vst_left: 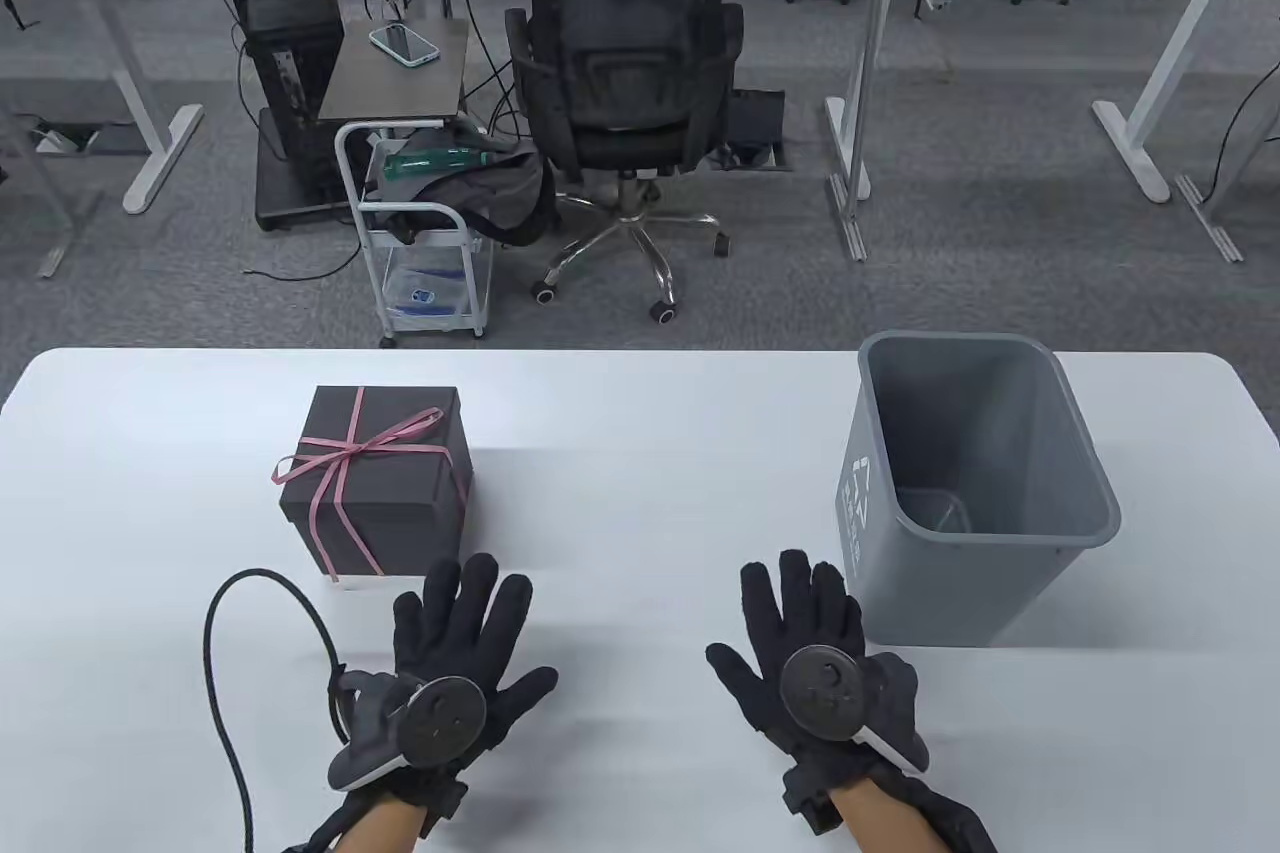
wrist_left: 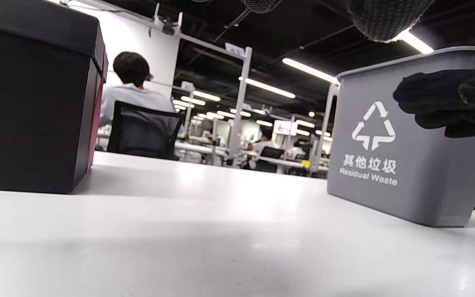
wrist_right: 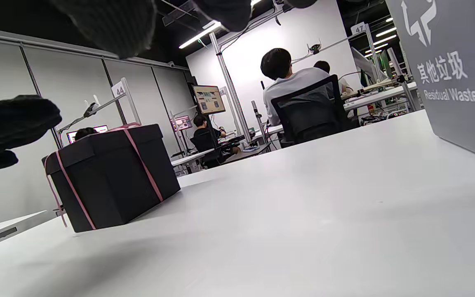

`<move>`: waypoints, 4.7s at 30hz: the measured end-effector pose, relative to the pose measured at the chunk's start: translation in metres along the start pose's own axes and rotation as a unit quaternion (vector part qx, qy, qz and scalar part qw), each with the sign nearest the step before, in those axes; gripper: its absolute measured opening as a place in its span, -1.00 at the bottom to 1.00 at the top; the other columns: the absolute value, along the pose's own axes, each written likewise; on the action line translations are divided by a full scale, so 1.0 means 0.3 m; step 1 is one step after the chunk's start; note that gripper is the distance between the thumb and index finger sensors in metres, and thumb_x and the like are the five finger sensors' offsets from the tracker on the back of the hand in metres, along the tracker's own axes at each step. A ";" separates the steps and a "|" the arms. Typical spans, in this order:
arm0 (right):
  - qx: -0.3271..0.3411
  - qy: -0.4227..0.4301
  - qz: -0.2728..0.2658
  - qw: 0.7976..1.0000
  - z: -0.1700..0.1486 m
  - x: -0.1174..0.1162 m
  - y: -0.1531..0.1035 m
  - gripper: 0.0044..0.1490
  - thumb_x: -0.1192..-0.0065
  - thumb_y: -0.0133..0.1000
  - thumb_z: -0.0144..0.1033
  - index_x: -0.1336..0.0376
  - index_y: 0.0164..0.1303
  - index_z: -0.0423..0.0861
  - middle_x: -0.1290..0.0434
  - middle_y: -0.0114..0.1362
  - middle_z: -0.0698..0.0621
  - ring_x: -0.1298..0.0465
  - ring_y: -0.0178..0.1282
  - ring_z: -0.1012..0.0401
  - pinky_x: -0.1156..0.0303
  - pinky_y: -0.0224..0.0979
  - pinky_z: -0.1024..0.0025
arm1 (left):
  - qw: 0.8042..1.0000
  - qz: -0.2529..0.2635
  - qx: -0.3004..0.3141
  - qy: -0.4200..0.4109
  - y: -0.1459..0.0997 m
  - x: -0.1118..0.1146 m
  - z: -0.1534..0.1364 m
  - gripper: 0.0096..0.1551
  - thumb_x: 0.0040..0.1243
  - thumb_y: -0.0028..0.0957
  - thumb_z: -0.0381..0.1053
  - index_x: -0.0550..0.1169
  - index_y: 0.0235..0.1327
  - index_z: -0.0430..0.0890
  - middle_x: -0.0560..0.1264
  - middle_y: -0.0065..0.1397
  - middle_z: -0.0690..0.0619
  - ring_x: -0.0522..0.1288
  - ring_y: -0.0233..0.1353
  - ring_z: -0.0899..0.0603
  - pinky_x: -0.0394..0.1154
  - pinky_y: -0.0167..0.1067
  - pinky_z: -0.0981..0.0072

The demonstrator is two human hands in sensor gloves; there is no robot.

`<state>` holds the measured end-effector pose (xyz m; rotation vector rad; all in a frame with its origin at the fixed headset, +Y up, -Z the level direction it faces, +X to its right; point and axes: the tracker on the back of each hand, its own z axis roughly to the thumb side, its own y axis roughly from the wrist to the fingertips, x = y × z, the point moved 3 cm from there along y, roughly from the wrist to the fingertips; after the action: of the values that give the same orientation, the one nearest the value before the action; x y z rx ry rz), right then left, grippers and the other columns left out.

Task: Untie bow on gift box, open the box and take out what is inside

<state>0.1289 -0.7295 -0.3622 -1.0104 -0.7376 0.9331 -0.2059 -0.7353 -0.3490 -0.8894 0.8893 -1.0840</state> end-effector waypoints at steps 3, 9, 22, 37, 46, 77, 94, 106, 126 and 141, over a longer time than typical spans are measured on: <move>0.000 -0.015 -0.008 1.000 0.005 0.013 -0.005 0.05 0.03 0.28 0.31 0.11 0.86 -0.05 0.20 0.81 -0.34 0.15 0.64 -0.53 0.16 0.50 -0.56 | 1.000 -0.002 0.001 0.002 0.001 -0.005 0.000 0.02 -0.08 0.24 0.52 -0.01 0.83 0.05 -0.14 0.90 -0.22 -0.18 0.75 -0.53 -0.04 0.48 -0.58; 0.002 -0.026 -0.026 0.999 0.011 0.035 -0.014 0.08 0.04 0.27 0.33 0.13 0.87 -0.06 0.22 0.81 -0.34 0.19 0.67 -0.50 0.23 0.49 -0.58 | 1.000 0.005 -0.003 0.006 0.005 -0.015 -0.003 0.02 -0.07 0.24 0.52 0.01 0.83 0.04 -0.09 0.89 -0.24 -0.13 0.75 -0.53 -0.02 0.49 -0.56; 0.008 -0.019 -0.015 1.000 0.010 0.026 -0.010 0.10 0.02 0.28 0.30 0.12 0.85 -0.15 0.22 0.78 -0.37 0.15 0.70 -0.41 0.11 0.56 -0.46 | 1.000 0.004 -0.010 0.022 0.009 -0.016 -0.014 0.02 -0.07 0.24 0.52 0.02 0.83 0.04 -0.10 0.90 -0.24 -0.14 0.75 -0.53 -0.03 0.49 -0.57; 0.037 -0.018 -0.026 0.999 0.055 0.045 -0.021 0.07 0.01 0.28 0.29 0.09 0.84 -0.14 0.19 0.78 -0.37 0.12 0.70 -0.40 0.07 0.57 -0.42 | 0.975 0.067 -0.115 0.180 0.122 -0.291 -0.174 0.01 0.21 0.17 0.42 0.15 0.77 0.02 0.10 0.85 -0.19 0.08 0.75 -0.44 0.16 0.55 -0.40; 0.024 0.002 -0.034 0.999 0.036 0.066 -0.021 0.07 0.00 0.28 0.28 0.09 0.84 -0.14 0.19 0.78 -0.37 0.12 0.70 -0.40 0.08 0.57 -0.42 | 0.967 0.009 -0.211 0.145 0.241 -0.306 -0.525 -0.08 0.06 0.21 0.43 0.17 0.75 0.05 0.15 0.84 -0.11 0.11 0.77 -0.36 0.15 0.61 -0.29; 0.028 -0.016 -0.021 0.999 0.050 0.045 -0.017 0.06 0.00 0.29 0.27 0.08 0.84 -0.15 0.18 0.78 -0.38 0.10 0.70 -0.40 0.05 0.57 -0.41 | 0.976 -0.034 -0.215 -0.030 0.264 -0.144 -0.455 0.01 0.01 0.26 0.46 0.21 0.75 -0.17 0.08 0.84 -0.25 0.25 0.60 -0.48 0.29 0.53 -0.16; 0.014 -0.013 -0.017 1.000 0.028 0.043 -0.013 0.06 -0.01 0.29 0.27 0.08 0.84 -0.15 0.18 0.77 -0.38 0.10 0.70 -0.40 0.05 0.58 -0.40 | 0.988 -0.044 -0.147 0.007 0.218 -0.101 0.020 0.04 -0.02 0.27 0.47 0.25 0.73 -0.27 0.14 0.78 -0.37 0.34 0.52 -0.54 0.37 0.45 -0.20; 0.015 -0.009 -0.023 1.000 0.030 0.054 -0.016 0.06 -0.01 0.29 0.26 0.08 0.84 -0.15 0.18 0.77 -0.38 0.11 0.70 -0.40 0.06 0.58 -0.40 | 0.988 -0.046 -0.146 0.007 0.192 -0.080 0.177 0.05 -0.04 0.29 0.48 0.24 0.73 -0.27 0.14 0.78 -0.39 0.35 0.51 -0.54 0.38 0.44 -0.20; 0.021 -0.010 -0.040 0.999 0.045 0.074 -0.022 0.06 -0.03 0.29 0.25 0.09 0.83 -0.15 0.18 0.78 -0.36 0.11 0.70 -0.40 0.07 0.58 -0.41 | 0.990 0.125 0.062 0.007 0.012 -0.162 0.057 -0.48 0.18 0.28 0.04 0.48 0.50 -0.03 0.31 0.69 -0.15 0.39 0.56 -0.32 0.41 0.43 -0.17; 0.080 -0.049 -0.025 0.995 0.243 0.180 0.190 -0.42 -0.26 0.27 -0.40 -0.29 0.54 -0.11 -0.14 0.68 -0.23 -0.20 0.60 -0.22 -0.17 0.58 -0.20 | 0.995 0.088 0.049 0.022 0.004 -0.118 0.093 -0.49 0.20 0.27 0.04 0.54 0.45 -0.06 0.42 0.59 -0.14 0.46 0.44 -0.31 0.44 0.39 -0.13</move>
<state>0.0726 -0.6408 -0.3837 -0.8074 -0.7538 0.9866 -0.1878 -0.6967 -0.3343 -0.6946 0.9255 -0.9883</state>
